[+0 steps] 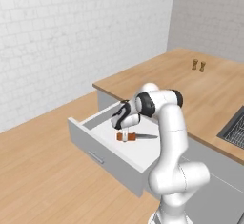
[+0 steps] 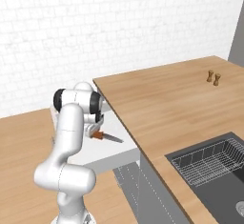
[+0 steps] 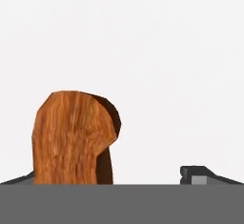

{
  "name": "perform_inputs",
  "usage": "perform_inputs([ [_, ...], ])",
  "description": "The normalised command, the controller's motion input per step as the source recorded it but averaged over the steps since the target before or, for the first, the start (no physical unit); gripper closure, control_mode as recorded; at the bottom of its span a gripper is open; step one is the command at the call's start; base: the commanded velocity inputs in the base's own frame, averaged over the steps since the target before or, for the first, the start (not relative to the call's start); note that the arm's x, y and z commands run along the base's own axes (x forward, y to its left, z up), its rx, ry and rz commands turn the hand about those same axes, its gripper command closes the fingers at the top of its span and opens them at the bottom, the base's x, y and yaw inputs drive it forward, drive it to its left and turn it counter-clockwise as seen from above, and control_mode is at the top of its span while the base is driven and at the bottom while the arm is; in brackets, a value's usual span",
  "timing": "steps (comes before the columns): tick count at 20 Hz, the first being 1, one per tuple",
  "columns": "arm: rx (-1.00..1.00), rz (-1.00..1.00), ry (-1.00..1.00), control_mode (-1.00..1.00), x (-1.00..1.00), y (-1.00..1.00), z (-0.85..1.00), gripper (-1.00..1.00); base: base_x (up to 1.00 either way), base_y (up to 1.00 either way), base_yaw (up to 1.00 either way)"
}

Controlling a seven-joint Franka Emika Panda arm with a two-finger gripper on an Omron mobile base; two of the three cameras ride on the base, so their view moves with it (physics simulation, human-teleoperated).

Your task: Pick up the knife from the drawer and place it on the cutting board. Then place the meat from the plate to the cutting board.

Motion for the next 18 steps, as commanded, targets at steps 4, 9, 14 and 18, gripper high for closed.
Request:
perform_inputs([
  [4, 0.0, 0.0, -0.01, -1.0, -0.48, 0.23, -0.19, 1.0, 0.0, 0.0, 0.0],
  [9, 0.0, -0.03, -0.1, -1.0, -0.38, 0.03, 0.17, 1.0, 0.0, 0.0, 0.0],
  [14, 0.02, -0.05, -0.15, -1.0, -0.33, 0.07, 0.96, 1.0, 0.0, 0.0, 0.0],
  [18, 0.05, 0.0, -0.04, -1.0, -0.11, 0.33, 1.0, 1.0, 0.0, 0.0, 0.0],
])
